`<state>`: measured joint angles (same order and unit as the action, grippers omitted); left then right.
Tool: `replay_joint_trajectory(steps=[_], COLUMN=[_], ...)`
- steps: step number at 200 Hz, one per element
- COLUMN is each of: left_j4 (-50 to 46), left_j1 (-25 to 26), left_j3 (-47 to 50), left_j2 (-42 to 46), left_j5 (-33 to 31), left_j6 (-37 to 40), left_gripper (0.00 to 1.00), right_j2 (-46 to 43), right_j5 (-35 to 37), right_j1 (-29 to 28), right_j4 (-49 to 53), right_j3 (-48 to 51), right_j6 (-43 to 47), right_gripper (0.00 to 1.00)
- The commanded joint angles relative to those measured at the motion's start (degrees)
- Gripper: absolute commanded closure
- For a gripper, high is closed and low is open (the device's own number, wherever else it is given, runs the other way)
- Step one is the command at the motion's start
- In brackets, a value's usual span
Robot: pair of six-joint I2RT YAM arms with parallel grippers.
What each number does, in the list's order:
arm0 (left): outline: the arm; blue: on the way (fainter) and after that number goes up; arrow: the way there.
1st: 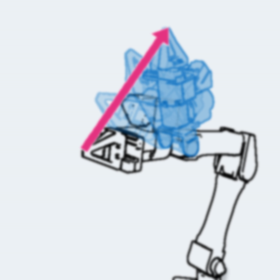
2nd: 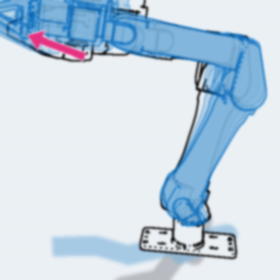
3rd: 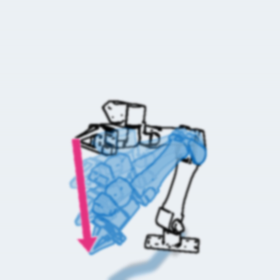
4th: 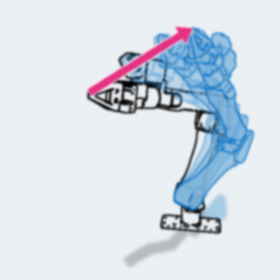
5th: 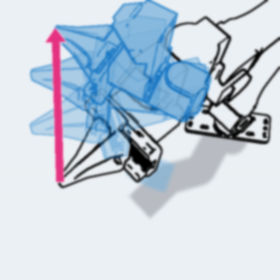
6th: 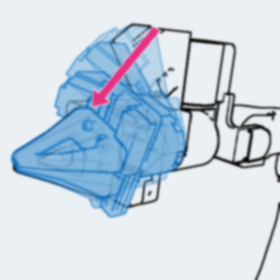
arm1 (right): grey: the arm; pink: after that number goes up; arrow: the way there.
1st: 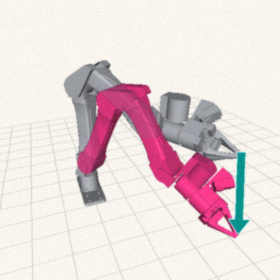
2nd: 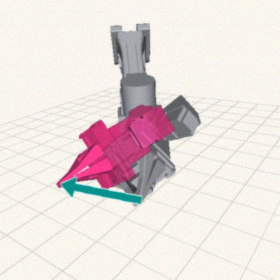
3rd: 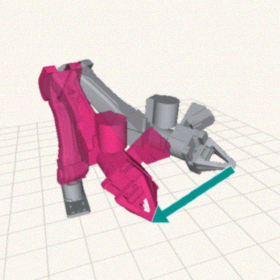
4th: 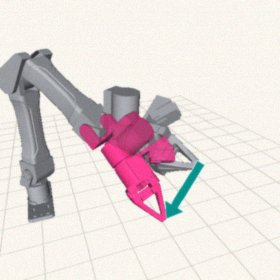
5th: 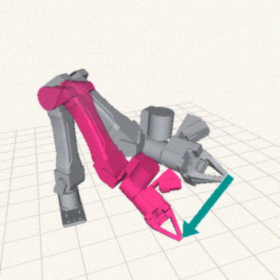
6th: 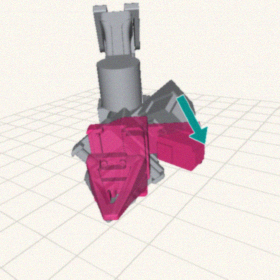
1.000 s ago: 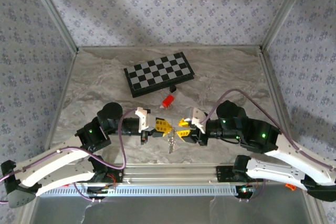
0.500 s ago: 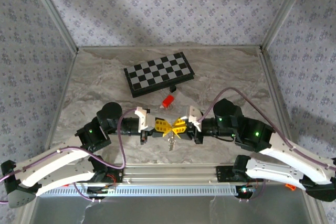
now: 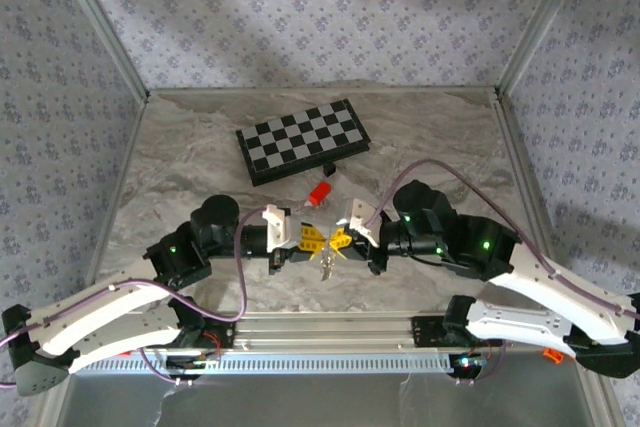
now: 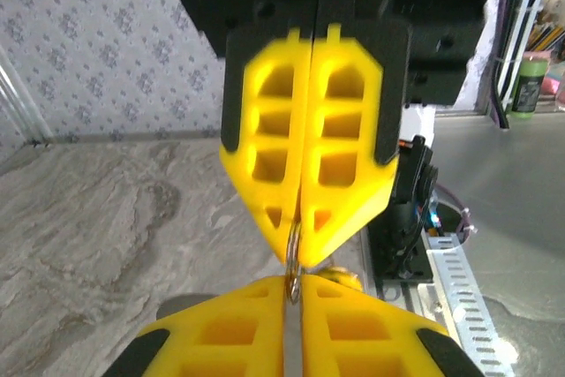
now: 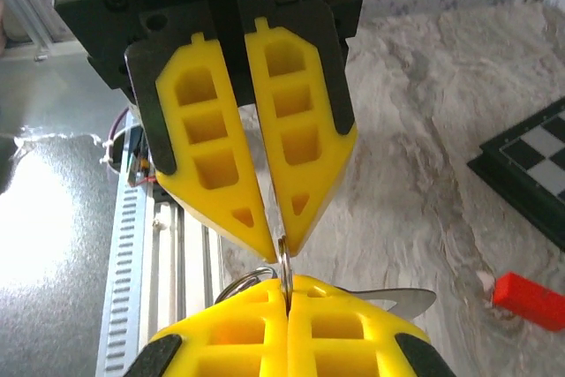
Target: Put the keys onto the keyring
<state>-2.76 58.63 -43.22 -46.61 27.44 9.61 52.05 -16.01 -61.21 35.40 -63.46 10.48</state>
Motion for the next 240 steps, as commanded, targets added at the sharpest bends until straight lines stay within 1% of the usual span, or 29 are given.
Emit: replay_joint_trajectory(steps=[1,5,19,73,100,131,189,206,221,229,234,240], left_j4=[-2.42,-2.27,-1.51,-1.18,-2.63,-3.43,-2.22,-1.65,-1.19,-0.6,-0.03,0.77], left_j1=[0.43,0.43,0.42,0.43,0.43,0.43,0.43,0.43,0.43,0.39,0.43,0.43], left_j3=[-2.43,-2.46,-2.51,-3.07,-3.5,-3.6,-3.81,-3.67,-3.63,-3.34,-3.13,-2.93], left_j2=[-1.35,-1.57,-1.89,-2.7,-2.63,-2.47,-3.55,-3.75,-3.93,-3.79,-3.55,-3.27], left_j5=[-1.0,-1.07,-0.94,-0.11,-0.36,-1.75,-0.59,-0.39,0.14,0.35,0.43,0.67], left_j6=[2.0,2.04,1.92,1.16,1.31,1.47,1.57,1.56,1.32,1.15,0.97,0.63], left_gripper=[0.89,0.89,0.89,0.9,0.82,0.81,0.85,0.89,0.91,0.95,1.0,1.0], right_j2=[2.04,2.55,4.11,7.21,8.17,9.35,10.08,10.25,10.02,9.75,9.58,9.32], right_j5=[0.42,0.08,-0.72,-0.81,0.48,1.33,-0.46,-0.67,-0.65,-0.84,-0.89,-0.97], right_j1=[0.04,0.08,0.06,0.09,0.12,0.0,-0.48,-0.66,-0.59,-0.65,-0.65,-0.64], right_j4=[8.08,8.58,9.85,12.43,15.32,17.9,16.46,16.0,15.38,14.82,14.44,13.98], right_j3=[-4.34,-6.3,-7.55,-9.07,-10.49,-12.21,-12.15,-11.79,-11.34,-10.98,-10.7,-10.45], right_j6=[3.34,3.61,4.39,6.61,7.86,9.09,9.3,9.21,8.9,8.56,8.24,7.84], right_gripper=[1.0,1.0,1.0,1.0,1.0,1.0,1.0,1.0,1.0,1.0,1.0,1.0])
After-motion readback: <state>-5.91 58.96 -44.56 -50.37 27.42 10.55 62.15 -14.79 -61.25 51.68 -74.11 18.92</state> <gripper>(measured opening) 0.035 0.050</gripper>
